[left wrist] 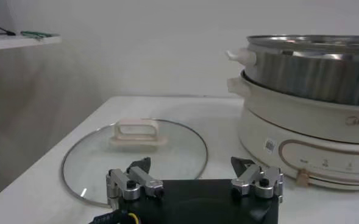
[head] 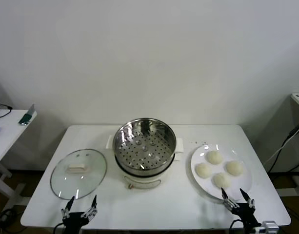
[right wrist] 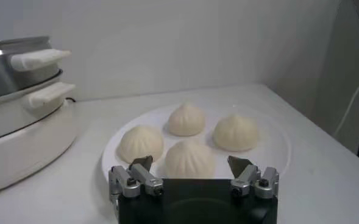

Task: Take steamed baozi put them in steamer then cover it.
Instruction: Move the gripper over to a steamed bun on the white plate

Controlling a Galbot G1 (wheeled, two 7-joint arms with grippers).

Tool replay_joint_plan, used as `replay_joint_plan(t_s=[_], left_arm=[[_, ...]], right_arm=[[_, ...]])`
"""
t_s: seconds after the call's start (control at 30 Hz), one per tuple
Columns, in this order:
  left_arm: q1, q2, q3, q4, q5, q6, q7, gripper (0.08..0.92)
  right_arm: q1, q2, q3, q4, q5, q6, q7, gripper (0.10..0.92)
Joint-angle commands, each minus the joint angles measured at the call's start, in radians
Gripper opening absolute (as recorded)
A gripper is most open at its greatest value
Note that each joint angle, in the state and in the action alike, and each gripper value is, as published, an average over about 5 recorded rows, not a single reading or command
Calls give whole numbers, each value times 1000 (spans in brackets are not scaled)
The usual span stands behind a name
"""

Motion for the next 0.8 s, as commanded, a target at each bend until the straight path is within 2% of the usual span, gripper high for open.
replay_joint_plan(t_s=[0.03,0.13,0.23,0.43,0.6,0.8], left_arm=[[-6,3,5,-2,0,2,2,823],[-12,4,8,-4,0,4,3,823],[-15,9,8,-5,-3,5,4,823],[-21,19,12,-2,-6,1,5,823],[-26,19,14,-4,-6,2,7,823],[-31,21,14,-3,-4,2,12,823]], right_arm=[[178,-68,27,30,-69,-183,22,823],[347,-151,-8,-3,-66,-277,-1,823],[552,-275,-102,-88,-113,-363,-86,823],[962,-550,-525,-251,-251,-391,-417,823],[1387,-693,-1016,-385,-408,-211,-797,823],[1848,-666,-1501,-614,-557,71,-1115,823]])
